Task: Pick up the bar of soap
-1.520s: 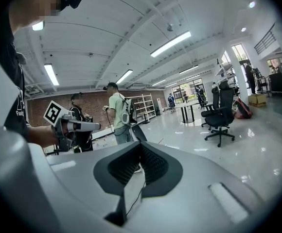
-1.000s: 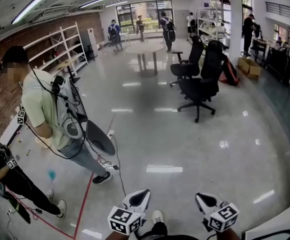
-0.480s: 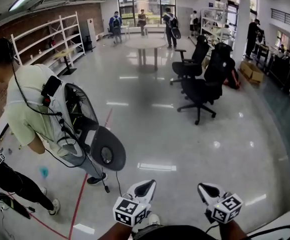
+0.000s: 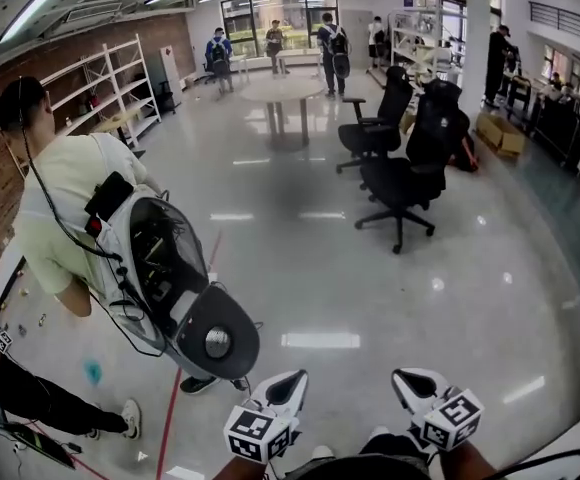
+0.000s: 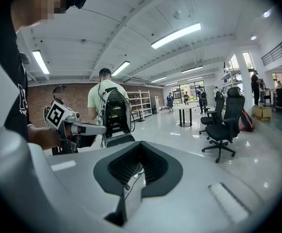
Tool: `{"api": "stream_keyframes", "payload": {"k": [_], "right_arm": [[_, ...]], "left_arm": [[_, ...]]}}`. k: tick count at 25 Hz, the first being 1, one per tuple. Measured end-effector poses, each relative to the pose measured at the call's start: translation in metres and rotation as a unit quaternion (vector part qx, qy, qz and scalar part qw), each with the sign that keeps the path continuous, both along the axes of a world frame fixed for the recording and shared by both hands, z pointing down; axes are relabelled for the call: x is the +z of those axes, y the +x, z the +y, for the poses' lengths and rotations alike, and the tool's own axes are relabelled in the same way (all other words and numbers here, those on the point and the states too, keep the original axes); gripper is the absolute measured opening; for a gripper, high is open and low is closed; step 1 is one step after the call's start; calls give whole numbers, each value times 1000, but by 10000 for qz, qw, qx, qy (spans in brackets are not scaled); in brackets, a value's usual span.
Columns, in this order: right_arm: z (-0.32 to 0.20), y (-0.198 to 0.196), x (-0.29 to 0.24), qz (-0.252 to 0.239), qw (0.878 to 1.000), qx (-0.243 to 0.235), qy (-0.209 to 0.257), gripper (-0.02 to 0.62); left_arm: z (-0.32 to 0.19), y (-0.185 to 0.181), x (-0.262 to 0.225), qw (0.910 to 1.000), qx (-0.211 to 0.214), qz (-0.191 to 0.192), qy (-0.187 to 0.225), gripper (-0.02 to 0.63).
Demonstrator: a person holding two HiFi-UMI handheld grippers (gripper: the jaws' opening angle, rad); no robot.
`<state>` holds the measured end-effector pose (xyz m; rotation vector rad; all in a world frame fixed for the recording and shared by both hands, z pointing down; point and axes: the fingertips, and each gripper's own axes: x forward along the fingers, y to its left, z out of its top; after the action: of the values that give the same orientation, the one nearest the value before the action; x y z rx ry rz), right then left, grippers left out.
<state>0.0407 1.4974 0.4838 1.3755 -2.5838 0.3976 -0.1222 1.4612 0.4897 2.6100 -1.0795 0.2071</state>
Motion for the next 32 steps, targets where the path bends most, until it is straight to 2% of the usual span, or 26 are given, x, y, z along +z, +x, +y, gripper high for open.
{"api": "stream_keyframes", "payload": {"k": [6, 13, 19, 24, 32], "right_arm": [[-53, 17, -8, -87, 9999, 119, -64, 5], [-116, 29, -23, -234, 9996, -125, 43, 5], [-192, 73, -9, -314, 9987, -389, 24, 6], [-251, 111, -5, -411, 9972, -614, 79, 5], [-307, 156, 10, -332, 9958, -855, 30, 5]], "left_arm": [[-55, 8, -18, 10000, -47, -35, 16, 8], [-104, 25, -30, 9997, -135, -223, 29, 8], [-166, 82, -25, 9993, -180, -316, 132, 8], [-220, 118, -20, 9980, -464, -381, 179, 8], [-268, 173, -8, 9972, -634, -351, 177, 8]]}}
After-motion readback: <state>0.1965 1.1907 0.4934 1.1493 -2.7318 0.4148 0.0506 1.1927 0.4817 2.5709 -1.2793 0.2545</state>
